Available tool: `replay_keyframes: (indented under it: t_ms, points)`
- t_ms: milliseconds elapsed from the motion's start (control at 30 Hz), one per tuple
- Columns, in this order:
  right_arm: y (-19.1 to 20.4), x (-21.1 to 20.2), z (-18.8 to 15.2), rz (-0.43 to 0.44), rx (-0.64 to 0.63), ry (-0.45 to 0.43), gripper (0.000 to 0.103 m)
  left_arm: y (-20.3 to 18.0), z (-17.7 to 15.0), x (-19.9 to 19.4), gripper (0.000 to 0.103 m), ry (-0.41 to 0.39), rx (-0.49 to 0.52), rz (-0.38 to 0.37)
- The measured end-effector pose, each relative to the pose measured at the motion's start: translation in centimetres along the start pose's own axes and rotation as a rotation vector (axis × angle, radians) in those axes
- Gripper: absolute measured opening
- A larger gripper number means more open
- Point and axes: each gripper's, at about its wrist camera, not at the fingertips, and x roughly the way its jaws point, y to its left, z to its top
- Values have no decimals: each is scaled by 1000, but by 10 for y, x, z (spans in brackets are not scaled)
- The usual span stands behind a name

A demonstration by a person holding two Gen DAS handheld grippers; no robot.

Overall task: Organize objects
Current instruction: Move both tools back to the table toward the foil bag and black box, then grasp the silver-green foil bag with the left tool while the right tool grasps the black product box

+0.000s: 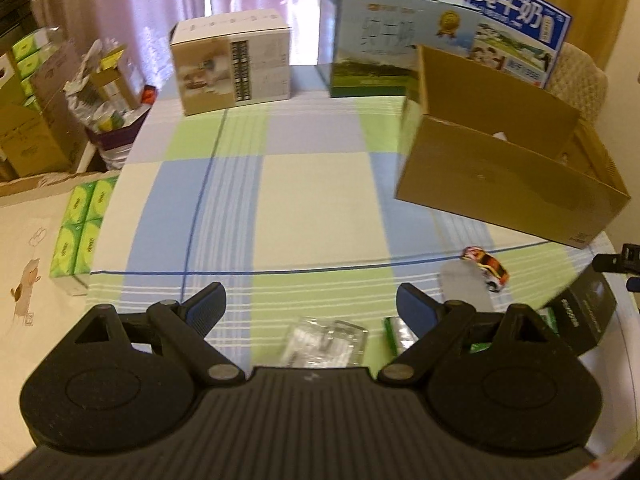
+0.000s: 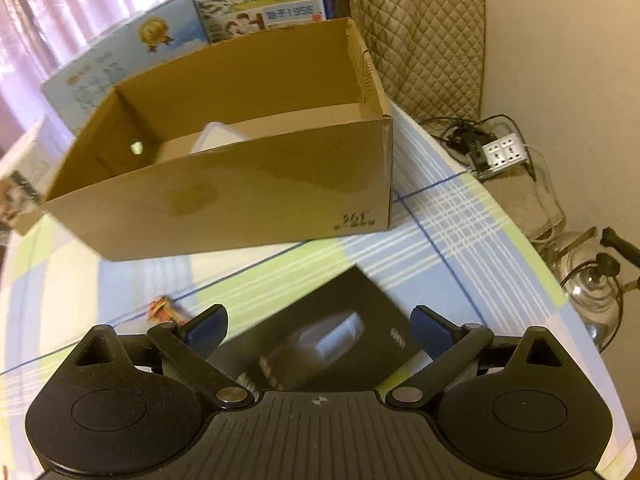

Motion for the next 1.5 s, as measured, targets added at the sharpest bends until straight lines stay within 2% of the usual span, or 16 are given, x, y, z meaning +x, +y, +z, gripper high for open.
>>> replay_keyframes:
  t_ms: [167,300,467,667,833,1033,1100,1233,1333,1400,1500]
  points:
    - [6,32,9,-56,-48,38,95,12,-3,6,90,18,-17,34]
    - [6,43,3,-78,-96,77,95,13,-5,10,90,32,-18,39]
    - [-9,34,-17,-43,-137,94,95,5,-9,14,90,45,9,20]
    - [-37,3,-53,6,-182,52,95,-14,-11,18,90,50,77,-7]
    - [-61,-18,-80,13,-103,72,95,-33,-11,21,90,51,127,-39]
    - [-75,-30,-89,95,143,100,95,-50,-8,24,90,43,174,-62]
    - [-67,-28,-90,120,169,125,95,-53,-7,24,90,42,176,-64]
    - [-37,-26,-97,128,-6,162,95,-52,-8,23,90,43,172,-68]
    - [-22,-19,-107,60,-145,206,95,-48,-10,22,90,49,160,-62]
    - [-27,-19,-108,2,-166,195,95,-44,-11,21,90,51,152,-59]
    - [-56,-24,-100,-46,-108,172,95,-40,-14,21,90,55,150,-56]
